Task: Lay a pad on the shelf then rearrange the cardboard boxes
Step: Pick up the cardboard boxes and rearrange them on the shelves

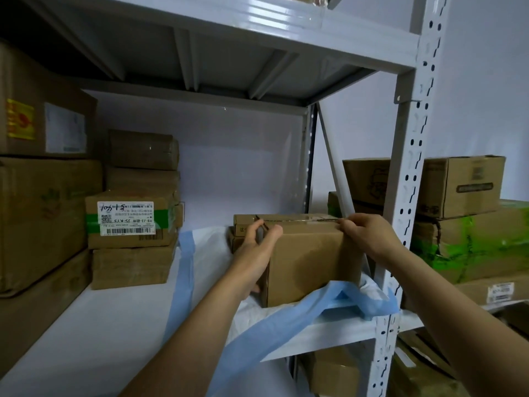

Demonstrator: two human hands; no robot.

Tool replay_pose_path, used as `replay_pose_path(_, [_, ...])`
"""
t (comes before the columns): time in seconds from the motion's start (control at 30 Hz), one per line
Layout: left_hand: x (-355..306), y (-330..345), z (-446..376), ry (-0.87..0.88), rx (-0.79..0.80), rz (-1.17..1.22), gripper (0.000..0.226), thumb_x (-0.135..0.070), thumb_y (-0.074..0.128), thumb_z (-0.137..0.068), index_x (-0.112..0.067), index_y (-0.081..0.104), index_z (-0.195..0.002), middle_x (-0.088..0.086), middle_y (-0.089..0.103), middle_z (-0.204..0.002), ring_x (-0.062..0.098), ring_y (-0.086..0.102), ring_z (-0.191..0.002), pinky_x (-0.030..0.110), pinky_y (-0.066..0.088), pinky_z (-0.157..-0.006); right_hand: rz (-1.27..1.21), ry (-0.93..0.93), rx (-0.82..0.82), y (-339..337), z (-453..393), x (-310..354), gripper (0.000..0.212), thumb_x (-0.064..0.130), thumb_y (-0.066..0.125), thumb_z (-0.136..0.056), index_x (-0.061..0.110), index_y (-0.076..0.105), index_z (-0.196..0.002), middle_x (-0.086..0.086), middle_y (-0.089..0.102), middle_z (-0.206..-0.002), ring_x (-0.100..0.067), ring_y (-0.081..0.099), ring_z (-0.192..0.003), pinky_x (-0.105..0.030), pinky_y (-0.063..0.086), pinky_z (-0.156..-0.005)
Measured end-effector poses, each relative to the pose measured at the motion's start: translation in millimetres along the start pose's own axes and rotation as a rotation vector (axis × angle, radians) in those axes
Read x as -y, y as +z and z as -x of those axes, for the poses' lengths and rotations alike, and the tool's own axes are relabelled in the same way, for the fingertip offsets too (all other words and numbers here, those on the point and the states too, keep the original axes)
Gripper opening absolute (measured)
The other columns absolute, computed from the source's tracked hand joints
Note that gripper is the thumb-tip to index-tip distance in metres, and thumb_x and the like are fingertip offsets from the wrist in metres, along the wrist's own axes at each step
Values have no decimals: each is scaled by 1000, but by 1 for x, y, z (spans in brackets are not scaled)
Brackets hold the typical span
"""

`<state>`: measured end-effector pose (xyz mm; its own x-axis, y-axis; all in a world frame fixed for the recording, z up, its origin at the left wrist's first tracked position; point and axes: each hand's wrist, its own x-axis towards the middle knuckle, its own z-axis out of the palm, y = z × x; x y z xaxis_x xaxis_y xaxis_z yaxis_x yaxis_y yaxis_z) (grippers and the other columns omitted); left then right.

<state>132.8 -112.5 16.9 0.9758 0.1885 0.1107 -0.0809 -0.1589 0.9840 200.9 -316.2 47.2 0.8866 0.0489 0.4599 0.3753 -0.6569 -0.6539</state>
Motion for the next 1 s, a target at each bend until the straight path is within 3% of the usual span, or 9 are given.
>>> replay_pose_path(0.1, [-7, -5, 2, -18, 8, 59, 61, -55, 55, -86, -42, 26, -138, 0, 38, -143, 28, 41, -125, 61, 42, -96, 302, -112, -93, -2, -6, 24, 22, 24, 57, -92, 13, 72, -105, -6, 60, -111, -21, 59, -94, -30, 48, -77])
replay_pose_path(0.27, [-25, -28, -3, 29, -110, 15, 37, -53, 49, -91, -25, 50, -114, -6, 47, -112, 20, 45, -113, 51, 40, -97, 140, -274, 4, 25, -21, 85, 14, 15, 62, -89, 15, 70, -100, -1, 64, -106, -13, 60, -93, -31, 52, -91])
replay_pose_path(0.33, [-33, -45, -9, 94, -270, -42, 19, -40, 51, -94, -24, 50, -84, -2, 52, -93, 18, 50, -93, 40, 46, -86, 46, -334, 93, 40, -29, 110, 10, 10, 63, -88, 12, 70, -95, -3, 66, -103, -15, 62, -93, -29, 52, -89])
replay_pose_path(0.43, [-40, -79, -22, 144, -499, -110, 23, -21, 55, -94, -17, 47, -73, 4, 49, -75, 18, 48, -71, 29, 40, -61, -143, -365, 255, 60, -41, 144, 11, 8, 62, -89, -1, 68, -89, -9, 69, -100, -15, 65, -81, -31, 56, -82])
replay_pose_path(0.53, [-46, -112, -30, 160, -657, -152, 22, -24, 54, -95, -18, 48, -75, 4, 52, -77, 20, 52, -73, 33, 45, -72, -193, -377, 335, 81, -58, 173, 28, 16, 57, -93, -11, 64, -94, -16, 59, -83, -16, 60, -67, -38, 54, -79])
replay_pose_path(0.67, [-52, -151, -43, 145, -838, -279, 21, -24, 51, -96, -19, 48, -77, -1, 49, -79, 14, 46, -74, 31, 37, -76, -198, -349, 383, 112, -81, 200, 40, 20, 48, -97, -16, 59, -110, -30, 57, -90, -38, 58, -86, -53, 47, -90])
replay_pose_path(0.73, [-55, -170, -53, 107, -888, -327, 13, -21, 50, -97, -13, 57, -104, 3, 58, -99, 18, 55, -91, 32, 42, -83, -218, -316, 412, 126, -91, 210, 43, 19, 43, -99, -15, 50, -124, -39, 55, -103, -50, 55, -96, -53, 48, -87])
replay_pose_path(0.83, [-61, -193, -71, 48, -932, -387, 42, -15, 46, -98, -11, 42, -139, 12, 48, -139, 30, 47, -127, 41, 39, -106, -254, -247, 468, 146, -106, 223, 47, 24, 38, -102, -11, 43, -133, -31, 52, -127, -44, 52, -115, -49, 48, -96])
replay_pose_path(1.0, [-72, -226, -113, 54, -965, -444, 45, -4, 40, -97, -5, 38, -142, 17, 42, -144, 33, 45, -128, 39, 42, -100, -370, -133, 512, 174, -127, 244, 43, 28, 35, -102, 0, 41, -134, -17, 46, -138, -32, 49, -121, -42, 44, -94])
